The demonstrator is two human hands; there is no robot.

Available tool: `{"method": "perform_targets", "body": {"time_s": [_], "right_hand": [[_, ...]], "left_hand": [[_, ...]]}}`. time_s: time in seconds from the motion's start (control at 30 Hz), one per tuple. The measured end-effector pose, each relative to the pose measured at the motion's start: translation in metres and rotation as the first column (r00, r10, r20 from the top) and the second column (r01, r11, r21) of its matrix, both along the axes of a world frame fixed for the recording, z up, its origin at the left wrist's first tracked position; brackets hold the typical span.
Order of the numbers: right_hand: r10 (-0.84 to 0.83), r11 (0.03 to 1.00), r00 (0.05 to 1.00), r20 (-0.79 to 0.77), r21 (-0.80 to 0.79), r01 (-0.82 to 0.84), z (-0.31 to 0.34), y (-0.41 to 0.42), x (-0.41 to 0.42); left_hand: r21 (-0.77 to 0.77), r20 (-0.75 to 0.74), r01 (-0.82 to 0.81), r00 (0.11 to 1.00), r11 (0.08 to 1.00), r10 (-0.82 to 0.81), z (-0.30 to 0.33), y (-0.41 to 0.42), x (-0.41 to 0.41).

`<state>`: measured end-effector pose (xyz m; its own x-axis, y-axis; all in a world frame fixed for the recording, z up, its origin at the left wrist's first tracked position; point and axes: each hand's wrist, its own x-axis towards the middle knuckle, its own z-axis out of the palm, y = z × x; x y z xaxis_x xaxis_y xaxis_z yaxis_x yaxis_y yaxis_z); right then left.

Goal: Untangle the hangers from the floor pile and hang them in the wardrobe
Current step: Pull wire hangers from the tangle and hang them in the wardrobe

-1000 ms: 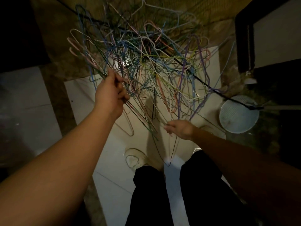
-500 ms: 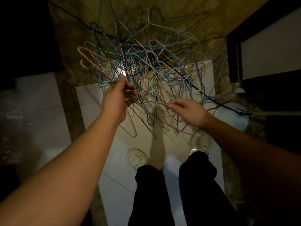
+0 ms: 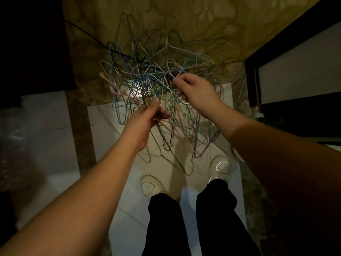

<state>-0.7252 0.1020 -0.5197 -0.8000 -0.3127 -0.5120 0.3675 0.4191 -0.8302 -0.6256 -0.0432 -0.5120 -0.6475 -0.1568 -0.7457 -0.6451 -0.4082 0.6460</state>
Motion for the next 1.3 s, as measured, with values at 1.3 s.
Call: {"method": "perform_targets", "body": {"time_s": [1.3], "right_hand": [[-0.309, 0.716, 0.943, 0.124, 0.683, 0.144, -0.267, 0.139, 0.055]], "left_hand": [[-0.066, 0.162, -0.059, 0.984, 0.996, 0.069, -0.086, 0.018, 0.009]]}}
